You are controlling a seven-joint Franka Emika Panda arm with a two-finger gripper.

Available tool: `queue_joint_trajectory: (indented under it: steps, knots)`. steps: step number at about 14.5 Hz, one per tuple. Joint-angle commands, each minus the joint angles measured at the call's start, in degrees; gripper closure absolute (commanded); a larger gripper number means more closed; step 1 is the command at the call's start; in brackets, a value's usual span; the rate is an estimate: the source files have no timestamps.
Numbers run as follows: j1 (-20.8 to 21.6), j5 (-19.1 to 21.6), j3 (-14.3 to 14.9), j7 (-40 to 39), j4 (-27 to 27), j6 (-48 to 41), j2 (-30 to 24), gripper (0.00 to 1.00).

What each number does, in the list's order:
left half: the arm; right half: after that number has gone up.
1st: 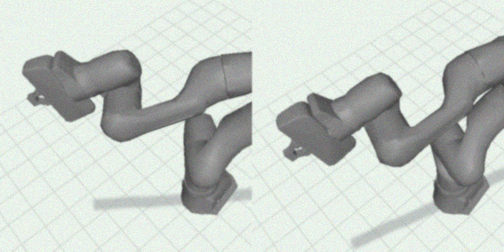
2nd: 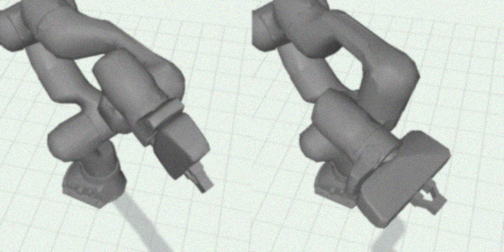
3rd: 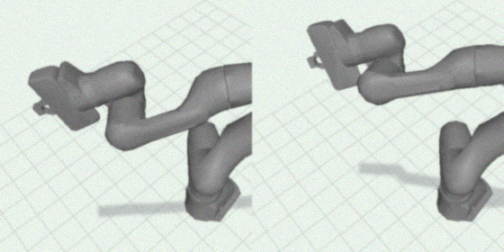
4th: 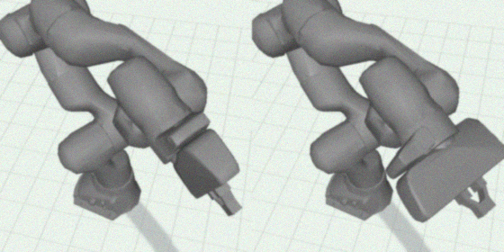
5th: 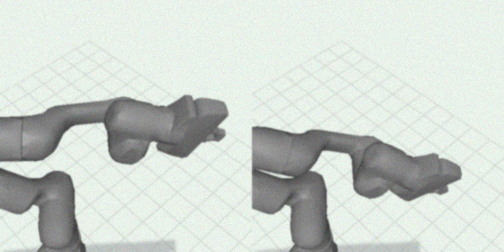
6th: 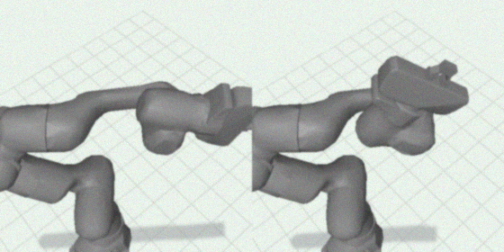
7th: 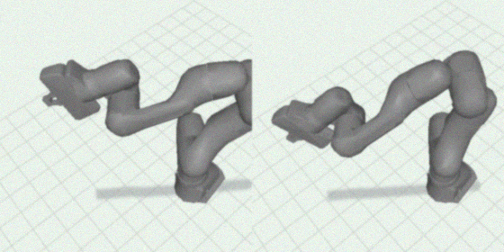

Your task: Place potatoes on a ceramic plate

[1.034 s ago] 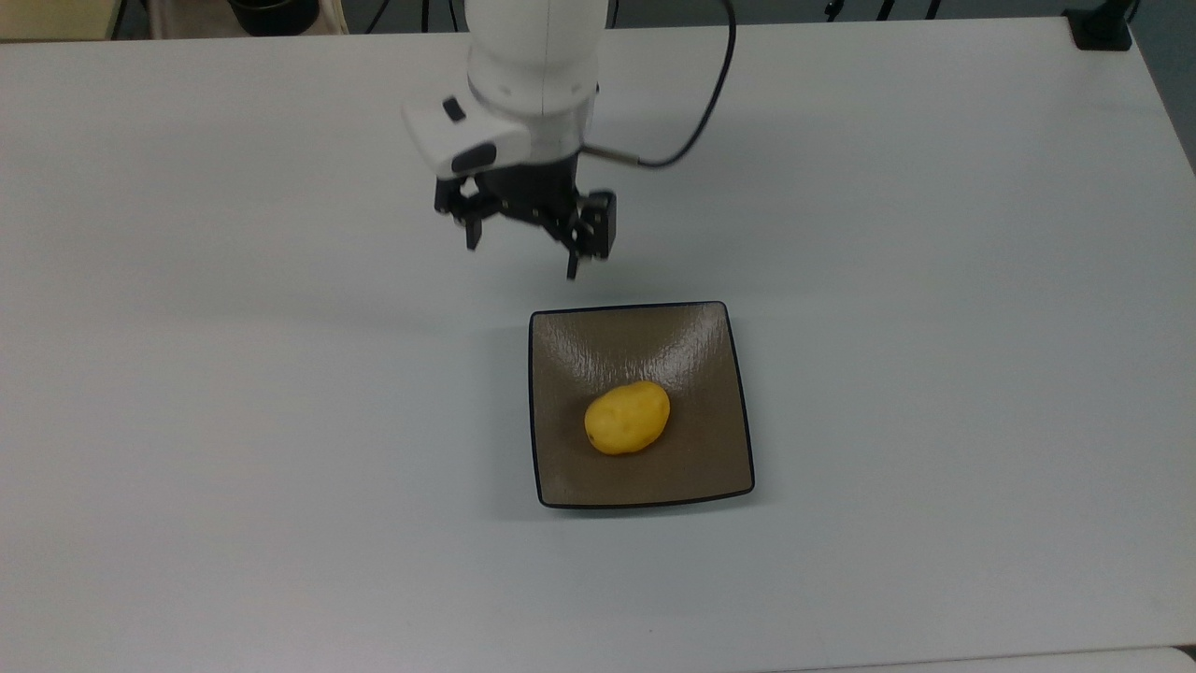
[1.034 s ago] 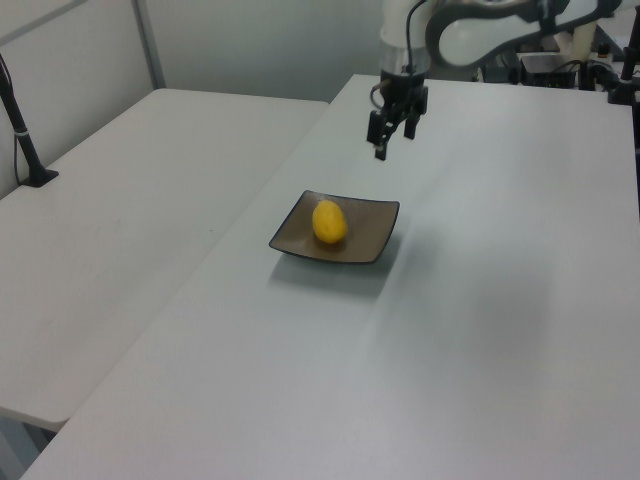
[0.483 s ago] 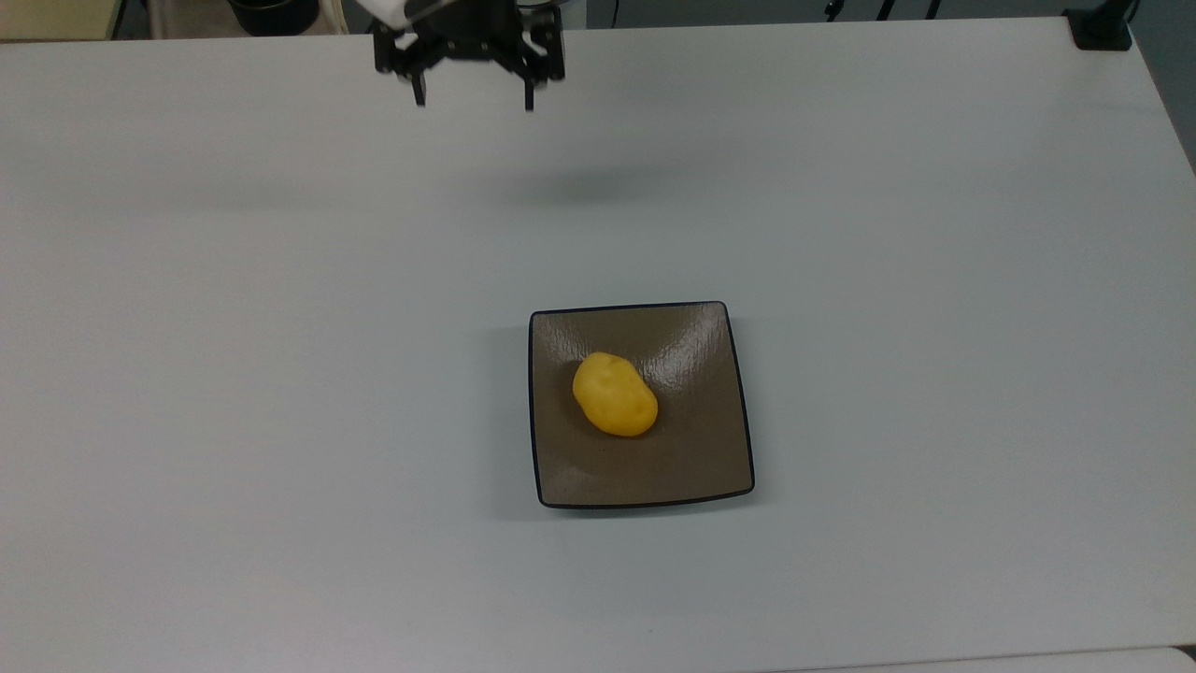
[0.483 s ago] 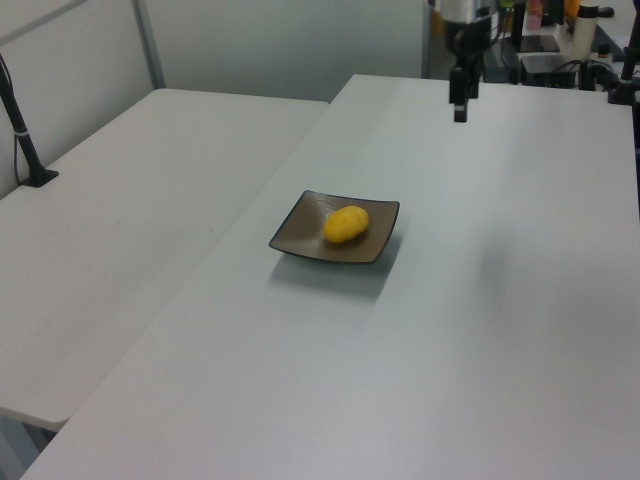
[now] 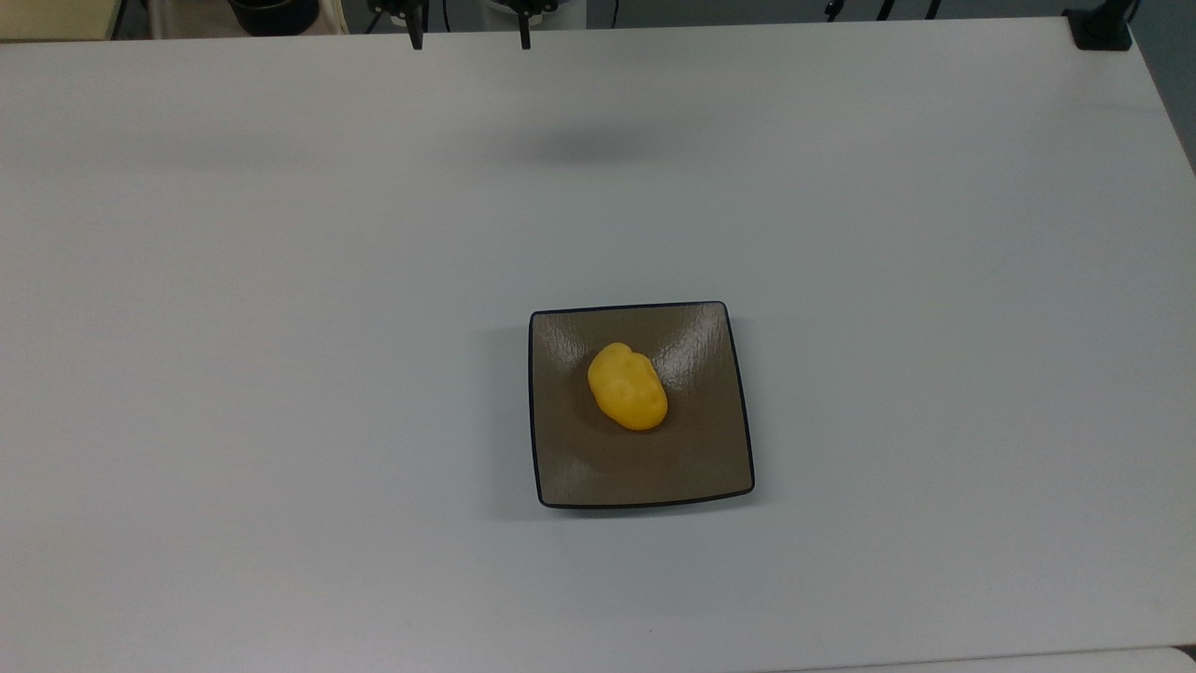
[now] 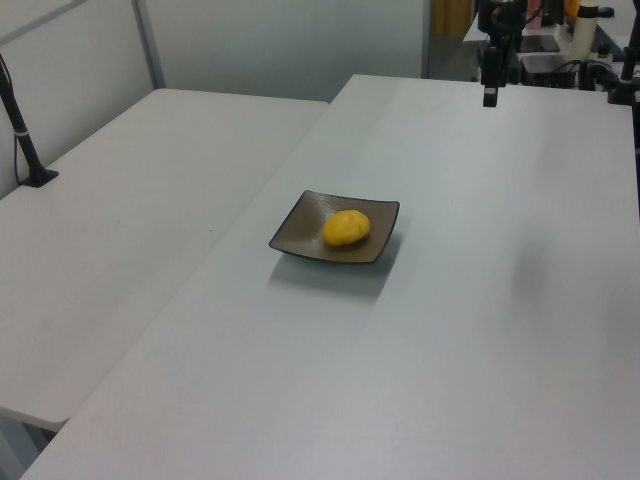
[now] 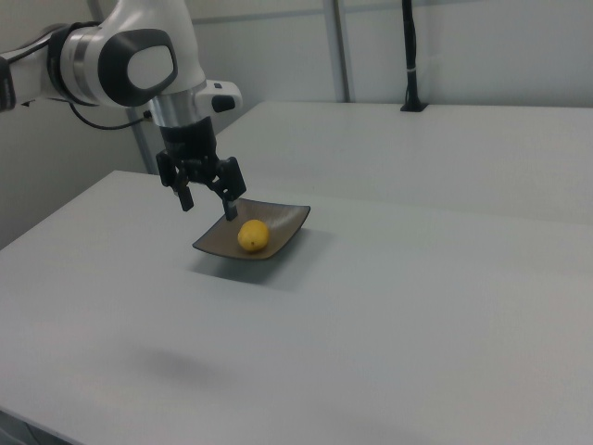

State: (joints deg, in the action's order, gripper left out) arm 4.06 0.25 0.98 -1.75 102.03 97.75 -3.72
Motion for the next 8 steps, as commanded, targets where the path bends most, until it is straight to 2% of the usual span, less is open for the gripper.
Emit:
queue_joint_trajectory:
  steps: [1,8]
  knots:
    - [1.38,1.34,1.39,-0.71,2.21,1.04,-1.12,0.0]
    - [1.03,1.07,1.39,-1.24,2.04,1.22,-0.68,0.0]
